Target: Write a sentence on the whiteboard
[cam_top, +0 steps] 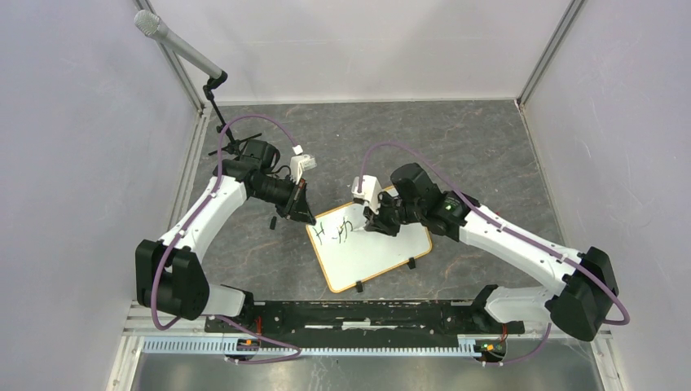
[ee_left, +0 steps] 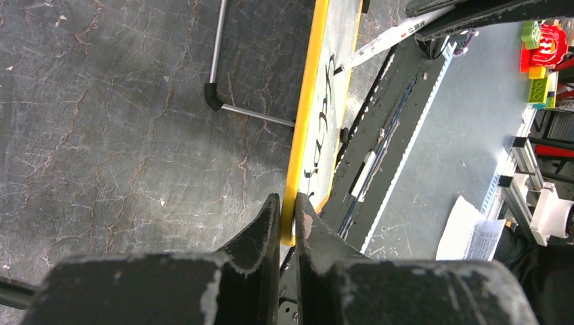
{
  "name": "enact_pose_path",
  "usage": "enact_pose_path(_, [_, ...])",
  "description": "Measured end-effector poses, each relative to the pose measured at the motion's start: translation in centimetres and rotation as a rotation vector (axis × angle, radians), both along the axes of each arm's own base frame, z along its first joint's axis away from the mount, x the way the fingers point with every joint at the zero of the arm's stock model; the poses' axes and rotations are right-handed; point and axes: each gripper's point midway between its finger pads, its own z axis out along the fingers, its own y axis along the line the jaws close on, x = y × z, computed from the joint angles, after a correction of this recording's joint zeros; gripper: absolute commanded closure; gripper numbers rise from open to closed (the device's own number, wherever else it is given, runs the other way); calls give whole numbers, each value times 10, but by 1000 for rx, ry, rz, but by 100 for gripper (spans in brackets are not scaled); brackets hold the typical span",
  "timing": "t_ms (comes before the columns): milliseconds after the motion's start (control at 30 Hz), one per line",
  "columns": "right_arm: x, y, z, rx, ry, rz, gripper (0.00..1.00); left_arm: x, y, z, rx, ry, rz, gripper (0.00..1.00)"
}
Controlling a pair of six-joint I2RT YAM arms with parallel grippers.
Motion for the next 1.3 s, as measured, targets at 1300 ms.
enact_pose_path(1300, [16,-19,35,61,-59,-31,100,0,0,0,1,0,-1,98])
